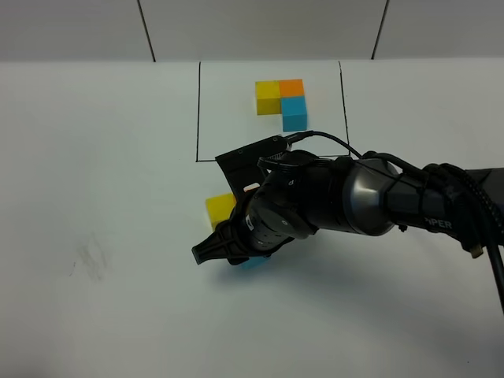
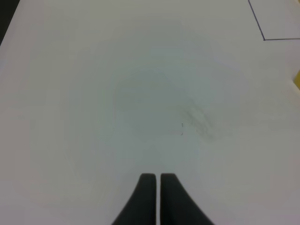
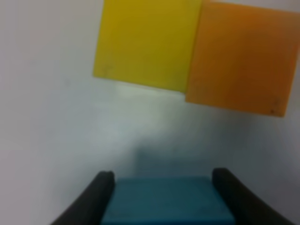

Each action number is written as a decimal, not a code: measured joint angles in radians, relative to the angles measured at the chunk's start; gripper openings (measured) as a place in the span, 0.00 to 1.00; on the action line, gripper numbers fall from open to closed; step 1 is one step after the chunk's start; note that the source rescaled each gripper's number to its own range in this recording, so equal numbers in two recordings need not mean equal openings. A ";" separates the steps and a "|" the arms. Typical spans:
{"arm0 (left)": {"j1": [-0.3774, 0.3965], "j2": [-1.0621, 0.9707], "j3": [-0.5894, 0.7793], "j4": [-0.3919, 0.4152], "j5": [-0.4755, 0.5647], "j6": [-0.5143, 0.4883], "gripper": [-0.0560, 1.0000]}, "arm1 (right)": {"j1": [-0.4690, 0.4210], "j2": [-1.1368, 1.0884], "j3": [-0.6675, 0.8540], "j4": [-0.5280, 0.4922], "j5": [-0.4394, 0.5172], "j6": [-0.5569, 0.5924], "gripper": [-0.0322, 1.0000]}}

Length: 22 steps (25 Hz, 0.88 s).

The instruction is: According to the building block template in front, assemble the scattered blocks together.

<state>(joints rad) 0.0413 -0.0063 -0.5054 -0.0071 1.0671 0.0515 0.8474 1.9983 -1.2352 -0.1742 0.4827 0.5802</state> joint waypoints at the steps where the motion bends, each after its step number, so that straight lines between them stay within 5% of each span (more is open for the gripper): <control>1: 0.000 0.000 0.000 0.001 0.000 0.000 0.05 | -0.002 0.000 -0.002 -0.002 -0.004 0.004 0.52; 22: 0.000 0.000 0.000 0.024 -0.001 -0.006 0.05 | -0.020 0.033 -0.049 -0.015 0.011 0.012 0.52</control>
<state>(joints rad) 0.0413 -0.0063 -0.5054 0.0167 1.0660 0.0451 0.8277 2.0318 -1.2844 -0.1892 0.4932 0.5926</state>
